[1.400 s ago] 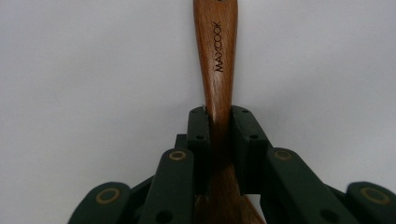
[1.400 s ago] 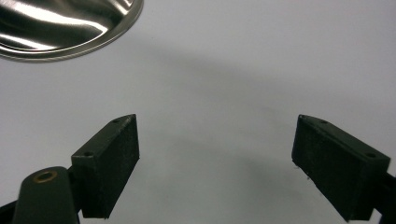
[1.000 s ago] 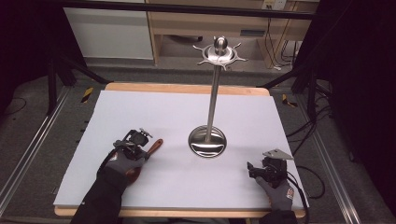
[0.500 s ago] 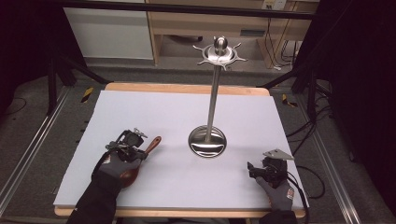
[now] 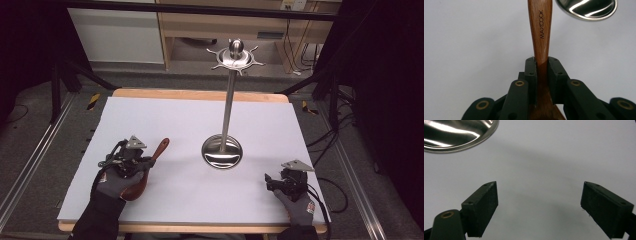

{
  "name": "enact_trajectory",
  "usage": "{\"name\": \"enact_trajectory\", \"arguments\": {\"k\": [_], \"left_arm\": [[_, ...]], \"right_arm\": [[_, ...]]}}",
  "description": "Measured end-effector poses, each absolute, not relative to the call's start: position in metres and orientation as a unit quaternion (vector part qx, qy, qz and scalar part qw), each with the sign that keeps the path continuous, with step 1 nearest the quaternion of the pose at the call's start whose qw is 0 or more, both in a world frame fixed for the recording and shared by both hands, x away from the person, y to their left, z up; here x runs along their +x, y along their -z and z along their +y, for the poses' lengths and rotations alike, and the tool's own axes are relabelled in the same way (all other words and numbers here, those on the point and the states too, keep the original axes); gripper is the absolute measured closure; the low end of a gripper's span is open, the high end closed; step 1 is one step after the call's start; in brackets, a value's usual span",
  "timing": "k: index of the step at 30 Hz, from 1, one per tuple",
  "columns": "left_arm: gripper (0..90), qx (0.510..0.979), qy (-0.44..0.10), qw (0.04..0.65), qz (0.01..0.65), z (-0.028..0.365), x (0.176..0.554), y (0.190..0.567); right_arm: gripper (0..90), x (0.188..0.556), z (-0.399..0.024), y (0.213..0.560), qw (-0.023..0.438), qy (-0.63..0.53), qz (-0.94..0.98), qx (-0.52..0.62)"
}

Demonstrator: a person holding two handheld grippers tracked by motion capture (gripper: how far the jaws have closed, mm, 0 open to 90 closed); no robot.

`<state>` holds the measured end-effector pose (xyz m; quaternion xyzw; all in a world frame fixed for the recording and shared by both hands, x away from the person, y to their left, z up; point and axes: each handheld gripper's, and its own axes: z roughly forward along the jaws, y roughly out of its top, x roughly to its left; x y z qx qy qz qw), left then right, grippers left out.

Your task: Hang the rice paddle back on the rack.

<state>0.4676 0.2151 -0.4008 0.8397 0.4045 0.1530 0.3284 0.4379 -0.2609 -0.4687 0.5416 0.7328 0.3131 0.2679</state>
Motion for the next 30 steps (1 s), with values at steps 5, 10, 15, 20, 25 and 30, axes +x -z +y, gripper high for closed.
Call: {"name": "enact_trajectory", "arguments": {"k": [5,10,15,20,25,30], "left_arm": [[78.1,0.824,-0.171,0.361,0.401,0.216,0.459,0.393],[78.2,0.802,-0.195,0.394,0.404,0.221,0.449,0.387],[78.1,0.788,-0.194,0.42,0.405,0.224,0.443,0.379],[78.1,0.777,-0.209,0.44,0.4,0.224,0.438,0.375],[78.1,0.76,-0.221,0.459,0.404,0.225,0.438,0.374],[78.1,0.743,-0.23,0.481,0.405,0.227,0.438,0.37]], "right_arm": [[14.5,0.438,-0.261,0.469,0.269,-0.312,0.733,0.541],[14.3,0.438,-0.261,0.469,0.272,-0.311,0.734,0.539],[14.2,0.438,-0.26,0.47,0.27,-0.312,0.736,0.536],[14.0,0.438,-0.259,0.47,0.268,-0.315,0.735,0.537],[13.5,0.438,-0.259,0.471,0.265,-0.317,0.734,0.539],[13.3,0.439,-0.259,0.47,0.263,-0.322,0.733,0.539]]}}
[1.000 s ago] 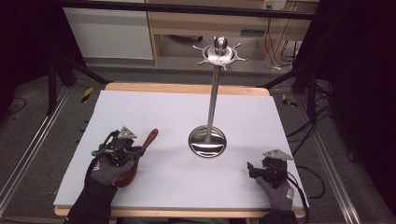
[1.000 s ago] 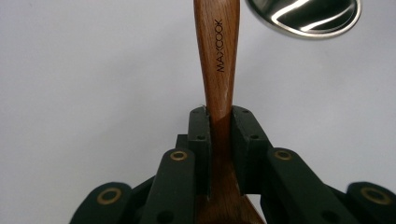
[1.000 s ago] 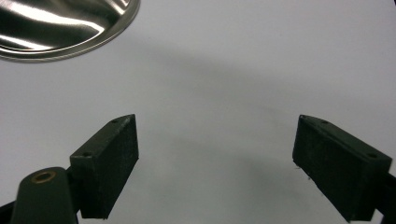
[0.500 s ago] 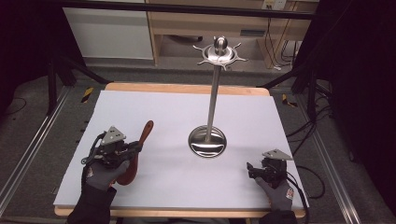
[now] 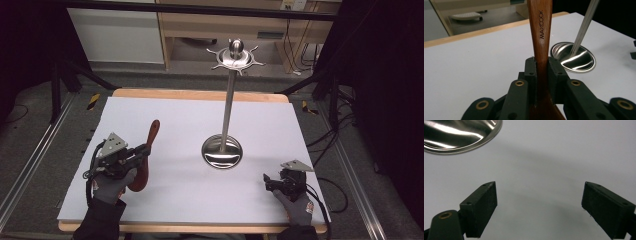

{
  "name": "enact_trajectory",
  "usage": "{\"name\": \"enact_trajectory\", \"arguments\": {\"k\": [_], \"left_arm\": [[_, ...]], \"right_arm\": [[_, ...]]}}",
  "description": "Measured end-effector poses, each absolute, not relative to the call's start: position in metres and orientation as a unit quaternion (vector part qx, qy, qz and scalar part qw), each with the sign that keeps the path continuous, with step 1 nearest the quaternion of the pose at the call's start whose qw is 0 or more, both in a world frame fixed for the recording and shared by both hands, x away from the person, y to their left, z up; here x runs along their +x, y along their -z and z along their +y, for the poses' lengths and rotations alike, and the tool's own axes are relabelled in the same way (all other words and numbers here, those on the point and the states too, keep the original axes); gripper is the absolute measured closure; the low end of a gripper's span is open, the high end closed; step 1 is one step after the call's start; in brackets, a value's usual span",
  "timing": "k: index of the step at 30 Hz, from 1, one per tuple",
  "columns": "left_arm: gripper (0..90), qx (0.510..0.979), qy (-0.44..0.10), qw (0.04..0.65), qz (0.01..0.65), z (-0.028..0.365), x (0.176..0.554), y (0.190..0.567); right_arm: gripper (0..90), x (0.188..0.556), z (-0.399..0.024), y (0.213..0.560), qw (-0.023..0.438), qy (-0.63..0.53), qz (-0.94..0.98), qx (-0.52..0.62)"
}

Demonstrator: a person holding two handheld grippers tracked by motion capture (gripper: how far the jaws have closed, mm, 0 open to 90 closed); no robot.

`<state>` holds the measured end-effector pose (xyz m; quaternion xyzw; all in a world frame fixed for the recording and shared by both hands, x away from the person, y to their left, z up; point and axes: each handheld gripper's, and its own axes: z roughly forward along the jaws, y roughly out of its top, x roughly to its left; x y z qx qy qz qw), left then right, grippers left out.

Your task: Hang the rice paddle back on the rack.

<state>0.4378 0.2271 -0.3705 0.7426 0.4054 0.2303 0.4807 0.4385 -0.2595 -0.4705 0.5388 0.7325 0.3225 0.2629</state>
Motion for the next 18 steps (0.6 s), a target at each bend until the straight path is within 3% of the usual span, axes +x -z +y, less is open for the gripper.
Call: {"name": "enact_trajectory", "arguments": {"k": [18], "left_arm": [[78.1,0.729,-0.226,0.516,0.389,0.215,0.449,0.348]], "right_arm": [[13.0,0.438,-0.259,0.47,0.267,-0.323,0.728,0.542]]}}
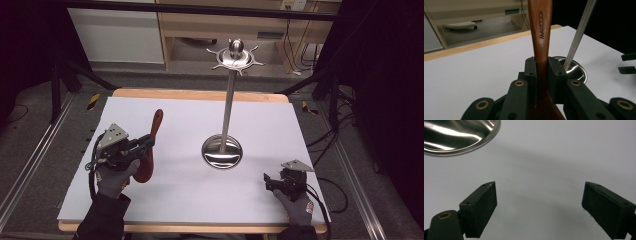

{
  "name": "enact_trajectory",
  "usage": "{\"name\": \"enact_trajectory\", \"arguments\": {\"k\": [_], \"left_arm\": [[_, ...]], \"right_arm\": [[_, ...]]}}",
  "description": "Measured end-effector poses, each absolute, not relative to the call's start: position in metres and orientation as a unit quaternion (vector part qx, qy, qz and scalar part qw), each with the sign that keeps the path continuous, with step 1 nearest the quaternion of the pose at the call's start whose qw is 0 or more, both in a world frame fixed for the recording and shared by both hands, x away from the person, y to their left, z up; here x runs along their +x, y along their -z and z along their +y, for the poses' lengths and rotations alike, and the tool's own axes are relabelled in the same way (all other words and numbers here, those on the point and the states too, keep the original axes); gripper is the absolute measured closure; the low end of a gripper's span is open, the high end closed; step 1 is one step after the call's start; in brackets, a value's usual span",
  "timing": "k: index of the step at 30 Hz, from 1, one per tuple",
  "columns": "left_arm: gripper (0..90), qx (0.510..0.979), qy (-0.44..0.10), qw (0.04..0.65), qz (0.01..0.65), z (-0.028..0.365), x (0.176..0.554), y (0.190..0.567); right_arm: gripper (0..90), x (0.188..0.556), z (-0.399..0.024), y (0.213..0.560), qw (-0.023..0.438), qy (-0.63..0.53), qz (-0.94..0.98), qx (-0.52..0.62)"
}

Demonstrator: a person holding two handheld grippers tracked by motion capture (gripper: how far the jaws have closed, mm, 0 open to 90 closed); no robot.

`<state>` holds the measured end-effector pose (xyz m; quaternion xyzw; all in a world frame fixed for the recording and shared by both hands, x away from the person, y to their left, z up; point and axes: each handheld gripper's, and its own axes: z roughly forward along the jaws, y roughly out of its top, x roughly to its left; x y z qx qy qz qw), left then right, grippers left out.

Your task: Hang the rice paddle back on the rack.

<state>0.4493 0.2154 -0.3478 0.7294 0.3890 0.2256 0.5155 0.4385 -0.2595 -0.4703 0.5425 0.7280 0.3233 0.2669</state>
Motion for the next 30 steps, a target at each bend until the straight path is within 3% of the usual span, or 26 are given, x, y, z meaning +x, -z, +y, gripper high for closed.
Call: {"name": "enact_trajectory", "arguments": {"k": [15,30], "left_arm": [[78.1,0.734,-0.242,0.532,0.347,0.186,0.449,0.315],[78.1,0.728,-0.24,0.546,0.338,0.18,0.452,0.299]], "right_arm": [[12.9,0.438,-0.261,0.469,0.269,-0.327,0.725,0.543],[12.9,0.438,-0.261,0.468,0.27,-0.327,0.724,0.544]]}}
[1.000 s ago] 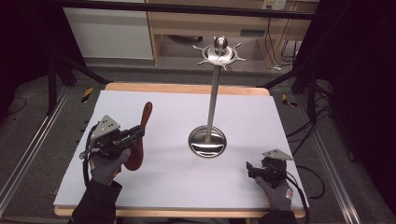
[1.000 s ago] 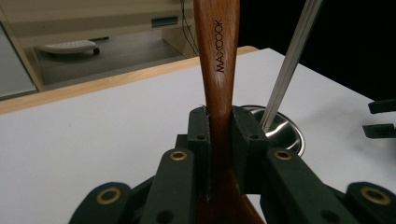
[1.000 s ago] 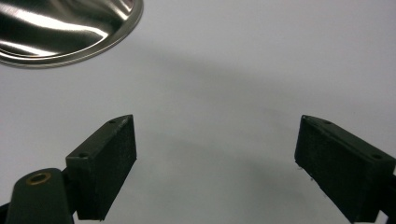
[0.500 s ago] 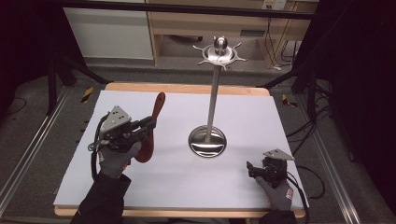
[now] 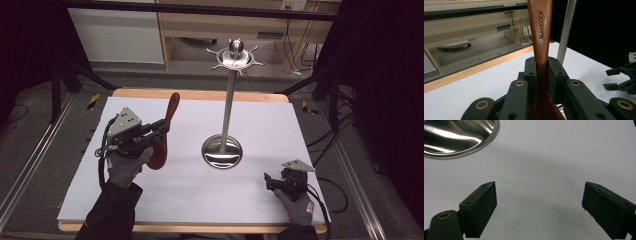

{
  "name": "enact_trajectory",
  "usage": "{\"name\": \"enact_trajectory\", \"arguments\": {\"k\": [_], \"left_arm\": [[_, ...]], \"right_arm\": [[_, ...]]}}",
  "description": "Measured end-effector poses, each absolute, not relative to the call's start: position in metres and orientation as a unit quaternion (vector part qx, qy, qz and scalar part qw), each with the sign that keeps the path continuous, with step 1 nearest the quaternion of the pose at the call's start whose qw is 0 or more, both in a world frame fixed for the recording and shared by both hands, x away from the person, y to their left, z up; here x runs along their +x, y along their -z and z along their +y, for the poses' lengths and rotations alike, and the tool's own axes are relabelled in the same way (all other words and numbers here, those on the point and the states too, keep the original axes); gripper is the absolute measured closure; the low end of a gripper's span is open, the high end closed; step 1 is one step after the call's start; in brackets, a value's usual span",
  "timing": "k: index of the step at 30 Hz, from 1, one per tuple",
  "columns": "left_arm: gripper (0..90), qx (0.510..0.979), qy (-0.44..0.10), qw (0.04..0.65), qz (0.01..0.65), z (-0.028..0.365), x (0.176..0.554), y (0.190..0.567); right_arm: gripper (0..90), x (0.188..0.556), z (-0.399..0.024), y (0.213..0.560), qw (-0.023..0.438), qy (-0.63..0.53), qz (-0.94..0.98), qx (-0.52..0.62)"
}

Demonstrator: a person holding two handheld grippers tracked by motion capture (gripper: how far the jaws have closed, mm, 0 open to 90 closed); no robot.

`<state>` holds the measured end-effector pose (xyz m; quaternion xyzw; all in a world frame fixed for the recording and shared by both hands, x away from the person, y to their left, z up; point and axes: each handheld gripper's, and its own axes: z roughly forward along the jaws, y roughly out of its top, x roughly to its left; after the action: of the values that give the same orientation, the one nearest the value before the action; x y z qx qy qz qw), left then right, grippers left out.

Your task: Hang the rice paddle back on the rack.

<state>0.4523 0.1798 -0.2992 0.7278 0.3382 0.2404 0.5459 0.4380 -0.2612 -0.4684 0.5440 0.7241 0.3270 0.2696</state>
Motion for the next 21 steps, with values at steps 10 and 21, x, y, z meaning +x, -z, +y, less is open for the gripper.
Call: {"name": "enact_trajectory", "arguments": {"k": [10,21], "left_arm": [[78.1,0.725,-0.24,0.556,0.328,0.171,0.454,0.288],[78.1,0.728,-0.242,0.56,0.313,0.158,0.453,0.273]], "right_arm": [[12.9,0.438,-0.261,0.468,0.269,-0.33,0.722,0.545],[12.9,0.438,-0.262,0.468,0.268,-0.332,0.721,0.546]]}}
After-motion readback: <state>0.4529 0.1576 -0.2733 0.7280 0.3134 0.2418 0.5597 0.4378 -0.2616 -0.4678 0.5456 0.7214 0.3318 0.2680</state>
